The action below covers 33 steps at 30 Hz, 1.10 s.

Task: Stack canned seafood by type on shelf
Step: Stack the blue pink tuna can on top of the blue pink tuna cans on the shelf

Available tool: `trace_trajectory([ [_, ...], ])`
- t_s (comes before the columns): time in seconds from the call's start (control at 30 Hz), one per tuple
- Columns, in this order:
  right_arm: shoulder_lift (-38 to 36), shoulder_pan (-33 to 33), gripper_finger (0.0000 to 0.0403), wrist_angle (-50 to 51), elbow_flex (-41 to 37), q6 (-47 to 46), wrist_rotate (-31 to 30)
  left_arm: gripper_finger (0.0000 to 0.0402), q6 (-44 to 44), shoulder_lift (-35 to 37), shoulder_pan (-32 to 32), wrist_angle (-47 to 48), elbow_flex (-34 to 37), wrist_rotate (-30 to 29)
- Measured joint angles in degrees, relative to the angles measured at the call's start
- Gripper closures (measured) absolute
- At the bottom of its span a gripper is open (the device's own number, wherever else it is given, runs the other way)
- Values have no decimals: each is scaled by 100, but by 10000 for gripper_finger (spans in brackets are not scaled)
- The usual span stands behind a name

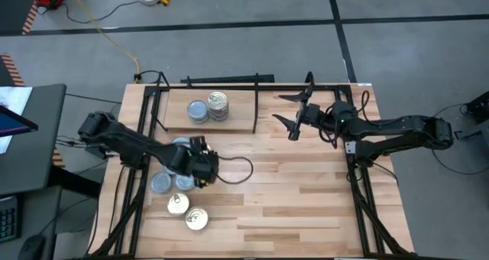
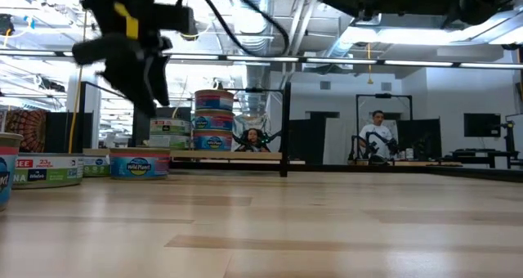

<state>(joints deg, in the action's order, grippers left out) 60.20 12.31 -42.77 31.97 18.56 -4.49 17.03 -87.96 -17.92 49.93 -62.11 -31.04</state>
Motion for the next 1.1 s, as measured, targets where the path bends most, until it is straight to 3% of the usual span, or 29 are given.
trace_trajectory([
  [0.3, -369, 23, 72, 564, 0, 86, 9, 152, 279, -1321, -408, 30, 2, -364],
  [0.67, -1257, 23, 72, 1600, 0, 277, 313, 262, 879, -1515, -364, 74, -2, -781],
  [0.9, -1252, 23, 72, 1718, 0, 442, 352, 317, 1673, -1515, -288, 373, -9, -637],
  [1.1, -1266, 119, 72, 1715, 0, 399, 741, 360, 2049, -1515, -254, 240, -7, 3],
])
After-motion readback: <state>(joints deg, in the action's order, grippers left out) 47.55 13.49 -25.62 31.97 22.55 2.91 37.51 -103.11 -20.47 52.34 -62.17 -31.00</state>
